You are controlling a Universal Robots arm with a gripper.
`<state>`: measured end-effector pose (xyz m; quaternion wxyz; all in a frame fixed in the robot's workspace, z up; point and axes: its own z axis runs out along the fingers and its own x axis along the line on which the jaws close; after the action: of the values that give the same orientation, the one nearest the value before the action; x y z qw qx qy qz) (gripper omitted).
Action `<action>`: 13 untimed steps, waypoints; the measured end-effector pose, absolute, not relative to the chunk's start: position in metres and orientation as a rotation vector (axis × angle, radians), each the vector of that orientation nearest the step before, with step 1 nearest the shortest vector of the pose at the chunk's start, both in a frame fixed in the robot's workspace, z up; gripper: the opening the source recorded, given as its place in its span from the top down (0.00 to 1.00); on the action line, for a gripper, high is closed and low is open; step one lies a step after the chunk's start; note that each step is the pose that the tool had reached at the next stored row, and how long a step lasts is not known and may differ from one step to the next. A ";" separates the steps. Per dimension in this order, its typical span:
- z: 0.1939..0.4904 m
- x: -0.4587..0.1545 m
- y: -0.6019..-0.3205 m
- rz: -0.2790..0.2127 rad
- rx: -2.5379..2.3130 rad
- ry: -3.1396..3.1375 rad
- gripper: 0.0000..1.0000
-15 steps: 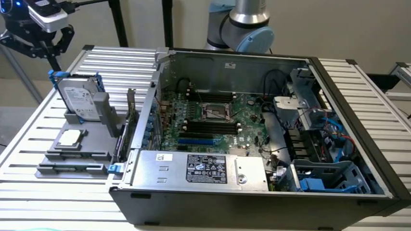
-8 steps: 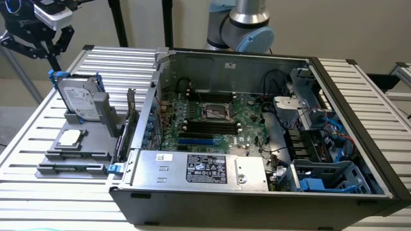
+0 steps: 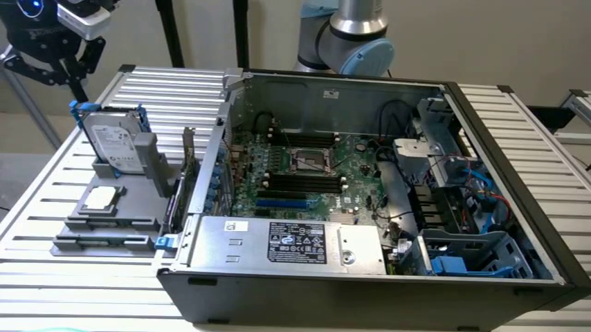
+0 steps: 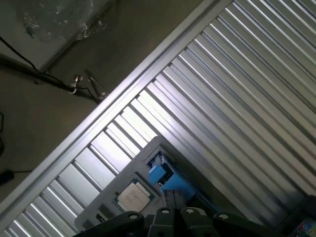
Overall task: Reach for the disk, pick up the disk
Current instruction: 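Pick up the disk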
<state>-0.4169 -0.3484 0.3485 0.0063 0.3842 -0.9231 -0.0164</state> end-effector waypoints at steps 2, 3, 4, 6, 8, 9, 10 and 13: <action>0.348 -0.417 -0.348 -0.051 1.255 -2.866 0.89; 0.349 -0.417 -0.348 -0.051 1.280 -2.854 0.89; 0.349 -0.417 -0.348 -0.050 1.307 -2.842 0.89; 0.349 -0.417 -0.348 -0.050 1.357 -2.818 0.89; 0.349 -0.417 -0.348 -0.049 1.409 -2.792 0.89; 0.349 -0.417 -0.348 -0.048 1.433 -2.780 0.89; 0.349 -0.417 -0.348 -0.048 1.460 -2.766 0.89; 0.349 -0.417 -0.348 -0.046 1.534 -2.727 0.89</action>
<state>-0.4169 -0.3484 0.3488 0.0062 0.4903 -0.8714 -0.0147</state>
